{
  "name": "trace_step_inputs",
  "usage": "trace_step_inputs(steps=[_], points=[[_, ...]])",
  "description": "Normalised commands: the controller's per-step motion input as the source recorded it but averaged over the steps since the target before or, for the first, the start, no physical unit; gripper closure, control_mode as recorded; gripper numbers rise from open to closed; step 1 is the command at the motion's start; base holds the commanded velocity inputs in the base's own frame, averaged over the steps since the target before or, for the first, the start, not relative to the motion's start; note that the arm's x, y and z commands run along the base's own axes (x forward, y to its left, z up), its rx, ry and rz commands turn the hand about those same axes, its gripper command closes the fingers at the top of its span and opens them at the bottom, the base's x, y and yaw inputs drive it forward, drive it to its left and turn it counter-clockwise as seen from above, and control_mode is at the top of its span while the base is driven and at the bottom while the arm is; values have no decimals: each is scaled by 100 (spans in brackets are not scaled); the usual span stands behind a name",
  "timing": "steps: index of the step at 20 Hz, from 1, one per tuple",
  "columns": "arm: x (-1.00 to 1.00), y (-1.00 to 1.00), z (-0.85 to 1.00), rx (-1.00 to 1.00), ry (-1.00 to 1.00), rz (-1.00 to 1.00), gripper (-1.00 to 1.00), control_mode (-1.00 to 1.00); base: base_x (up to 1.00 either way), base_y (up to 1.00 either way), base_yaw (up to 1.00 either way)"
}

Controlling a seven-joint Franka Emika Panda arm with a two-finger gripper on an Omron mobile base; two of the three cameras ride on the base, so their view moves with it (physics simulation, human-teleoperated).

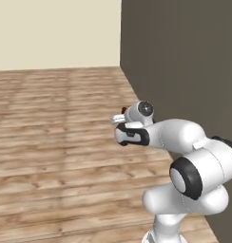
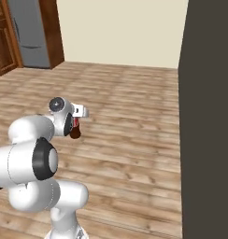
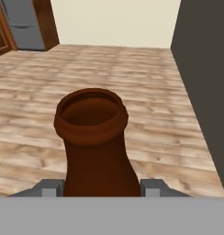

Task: Place the large bottle from the dining counter next to the other large bottle outside the sink, and place the small bottle from the dining counter next to the other small bottle inside the sink.

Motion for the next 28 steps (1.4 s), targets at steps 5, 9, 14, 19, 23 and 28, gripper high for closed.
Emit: trace_step_inputs(steps=[5, 9, 14, 19, 23, 28], points=[[0, 0, 0, 0, 0, 0, 100, 100, 45, 0, 27], [0, 0, 0, 0, 0, 0, 100, 100, 35, 0, 30], [0, 0, 0, 0, 0, 0, 100, 100, 61, 0, 27], [0, 0, 0, 0, 0, 0, 100, 100, 96, -3, 24], [0, 0, 0, 0, 0, 0, 100, 100, 100, -2, 23], [0, 0, 0, 0, 0, 0, 100, 100, 99, 0, 29]])
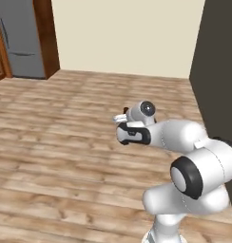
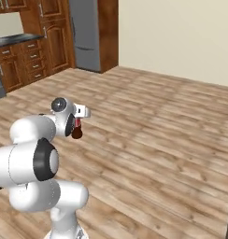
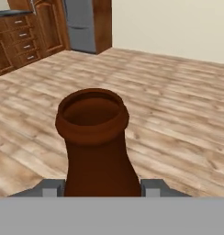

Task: Place the large bottle from the dining counter next to the other large bottle outside the sink, and place the small bottle from the dining counter next to the other small bottle inside the sink.

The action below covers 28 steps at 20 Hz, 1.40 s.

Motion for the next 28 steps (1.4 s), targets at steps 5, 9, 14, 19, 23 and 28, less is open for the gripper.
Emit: trace_step_inputs(steps=[5, 9, 14, 19, 23, 28], points=[[0, 0, 0, 0, 0, 0, 100, 100, 98, 0, 32], [0, 0, 0, 0, 0, 0, 100, 100, 66, 0, 35], [0, 0, 0, 0, 0, 0, 100, 100, 45, 0, 40], [0, 0, 0, 0, 0, 0, 100, 100, 43, 0, 45], [0, 0, 0, 0, 0, 0, 100, 100, 40, 0, 47], [0, 0, 0, 0, 0, 0, 100, 100, 69, 1, 41]])
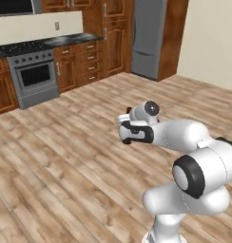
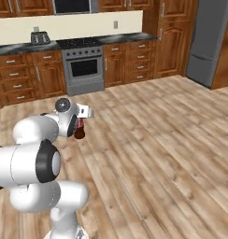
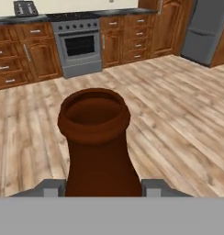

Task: Place the large bottle from the dining counter next to the other large bottle outside the sink, and place the small bottle from the dining counter next to the other small bottle inside the sink.

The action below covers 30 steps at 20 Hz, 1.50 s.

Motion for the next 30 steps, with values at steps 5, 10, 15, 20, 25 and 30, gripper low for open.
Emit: trace_step_inputs(steps=[5, 10, 15, 20, 25, 30], points=[[0, 0, 0, 0, 0, 0, 100, 100, 99, 0, 34], [0, 0, 0, 0, 0, 0, 100, 100, 100, 0, 27], [0, 0, 0, 0, 0, 0, 100, 100, 100, 0, 29], [0, 0, 0, 0, 0, 0, 100, 100, 98, 0, 35], [0, 0, 0, 0, 0, 0, 100, 100, 72, -14, 50], [0, 0, 0, 0, 0, 0, 100, 100, 71, -29, 58]])
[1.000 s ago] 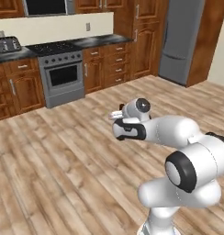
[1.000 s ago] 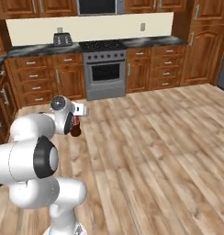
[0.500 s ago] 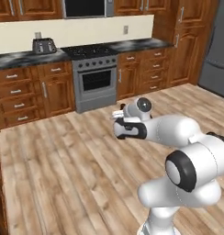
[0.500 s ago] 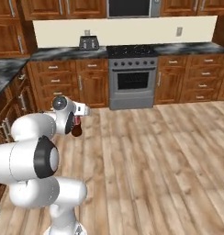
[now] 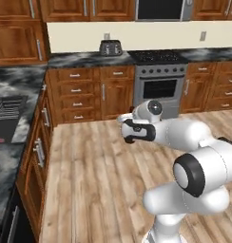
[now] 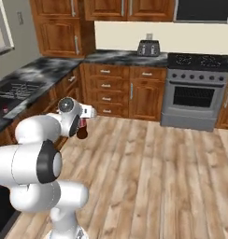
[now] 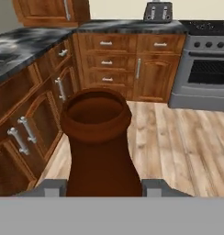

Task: Place the large bottle from the dining counter next to the other large bottle outside the sink, and place the small bottle from the dining counter next to the other small bottle inside the sink.

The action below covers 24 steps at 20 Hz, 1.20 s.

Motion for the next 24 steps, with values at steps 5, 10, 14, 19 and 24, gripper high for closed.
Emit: trace_step_inputs(steps=[5, 10, 14, 19, 24], points=[[0, 0, 0, 0, 0, 0, 100, 100, 45, -37, 60], [0, 0, 0, 0, 0, 0, 100, 100, 48, -33, 60], [0, 0, 0, 0, 0, 0, 100, 100, 63, -42, 61], [0, 0, 0, 0, 0, 0, 100, 100, 46, -49, 59], [0, 0, 0, 0, 0, 0, 100, 100, 44, -48, 60]])
